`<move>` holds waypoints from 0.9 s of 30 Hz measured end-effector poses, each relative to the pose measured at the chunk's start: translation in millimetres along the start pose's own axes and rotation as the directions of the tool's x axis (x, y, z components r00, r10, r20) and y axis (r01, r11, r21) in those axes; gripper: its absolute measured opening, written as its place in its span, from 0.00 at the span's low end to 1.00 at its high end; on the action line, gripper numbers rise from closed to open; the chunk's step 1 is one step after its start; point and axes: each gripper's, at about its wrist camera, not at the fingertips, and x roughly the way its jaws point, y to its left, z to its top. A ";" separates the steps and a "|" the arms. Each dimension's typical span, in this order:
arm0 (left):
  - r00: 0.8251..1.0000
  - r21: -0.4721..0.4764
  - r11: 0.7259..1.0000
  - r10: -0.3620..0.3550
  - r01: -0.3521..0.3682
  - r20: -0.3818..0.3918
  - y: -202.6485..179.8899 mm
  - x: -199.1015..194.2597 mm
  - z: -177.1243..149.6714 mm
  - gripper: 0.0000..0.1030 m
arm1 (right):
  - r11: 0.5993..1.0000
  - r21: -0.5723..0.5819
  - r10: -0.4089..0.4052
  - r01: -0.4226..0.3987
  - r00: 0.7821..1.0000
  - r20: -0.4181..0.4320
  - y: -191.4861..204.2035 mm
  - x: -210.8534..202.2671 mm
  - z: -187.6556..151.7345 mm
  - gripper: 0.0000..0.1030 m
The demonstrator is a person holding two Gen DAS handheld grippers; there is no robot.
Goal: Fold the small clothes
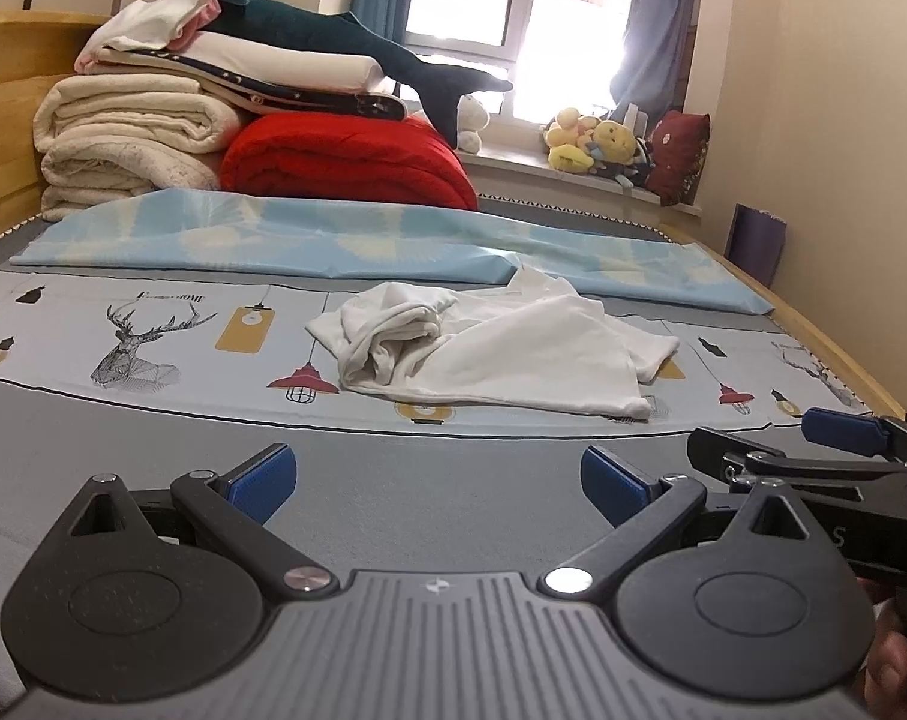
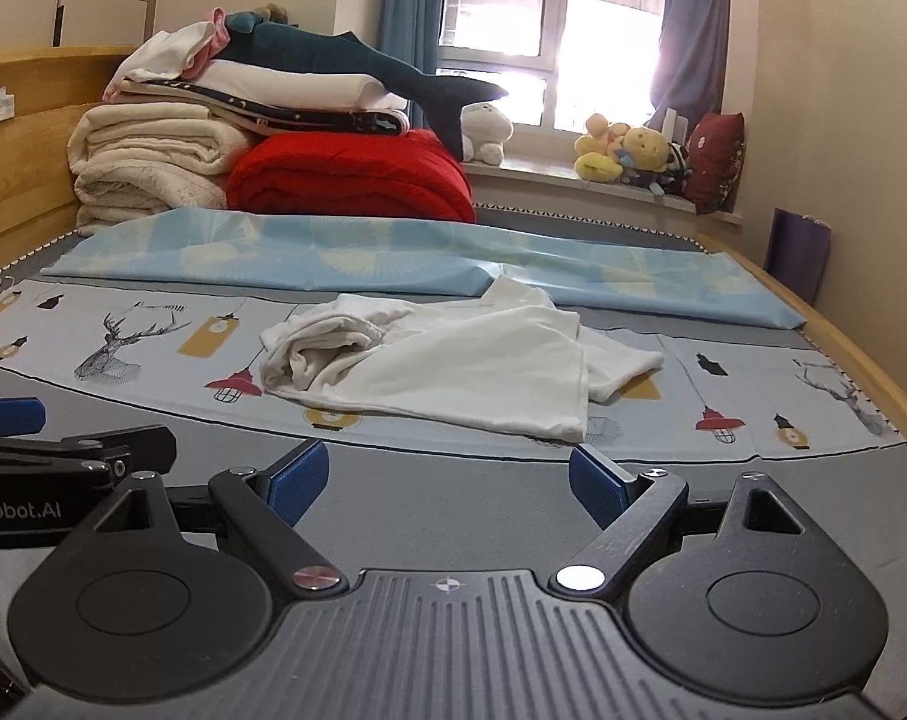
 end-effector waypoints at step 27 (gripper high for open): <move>1.000 -0.004 1.000 0.003 -0.003 -0.012 -2.0 3.3 -1.6 0.99 | 1.000 0.012 0.002 -0.001 1.000 -0.015 -2.1 3.6 -1.4 0.85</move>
